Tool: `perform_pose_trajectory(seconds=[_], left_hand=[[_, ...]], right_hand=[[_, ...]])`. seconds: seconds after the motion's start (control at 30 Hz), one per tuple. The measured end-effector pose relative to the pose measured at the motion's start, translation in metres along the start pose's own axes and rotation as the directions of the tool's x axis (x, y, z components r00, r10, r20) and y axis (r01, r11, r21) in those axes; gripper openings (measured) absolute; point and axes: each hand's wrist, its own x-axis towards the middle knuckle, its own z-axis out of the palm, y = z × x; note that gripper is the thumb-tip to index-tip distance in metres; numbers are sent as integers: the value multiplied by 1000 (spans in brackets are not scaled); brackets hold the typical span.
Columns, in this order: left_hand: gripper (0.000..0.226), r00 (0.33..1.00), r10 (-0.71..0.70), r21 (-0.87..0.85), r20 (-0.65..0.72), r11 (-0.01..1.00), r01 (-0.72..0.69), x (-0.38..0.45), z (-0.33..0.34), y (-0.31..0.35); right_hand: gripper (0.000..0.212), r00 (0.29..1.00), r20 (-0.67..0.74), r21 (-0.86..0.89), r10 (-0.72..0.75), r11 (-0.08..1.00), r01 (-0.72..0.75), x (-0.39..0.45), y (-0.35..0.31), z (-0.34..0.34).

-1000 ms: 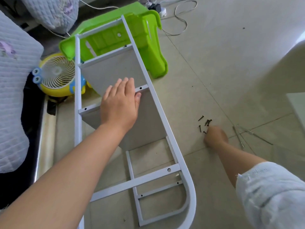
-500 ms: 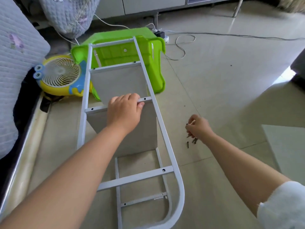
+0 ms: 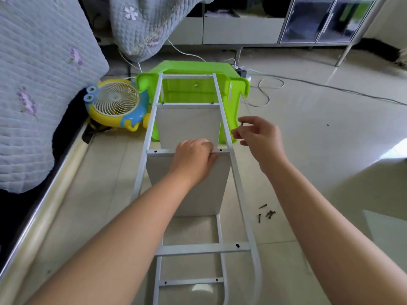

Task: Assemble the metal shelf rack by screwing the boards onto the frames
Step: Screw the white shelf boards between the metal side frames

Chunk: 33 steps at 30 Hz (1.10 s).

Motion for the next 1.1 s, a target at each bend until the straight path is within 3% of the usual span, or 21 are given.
perform_pose_trajectory(seconds=[0.13,0.33,0.5,0.73,0.97,1.1], left_hand=[[39,989,-148,-15,15,989,149,-7,-17,-14],[32,919,-380,10,102,924,381,-23,-34,-38],[24,937,-328,97,118,943,318,-24,-37,-46],[18,976,-204,53,69,978,201,-26,-33,-56],[21,980,-191,82,52,979,186,-29,-24,-55],[23,973,-216,78,78,975,210,-30,-26,-54]], right_hand=[[20,988,134,-259,-72,960,105,-3,6,7],[13,980,69,-294,-188,935,200,-2,4,12],[9,981,55,-304,-185,933,193,-2,7,16],[15,960,64,-392,-272,878,275,-12,8,19],[13,932,40,-414,-360,843,343,-10,14,16],[13,908,105,-422,-406,808,410,-10,17,15]])
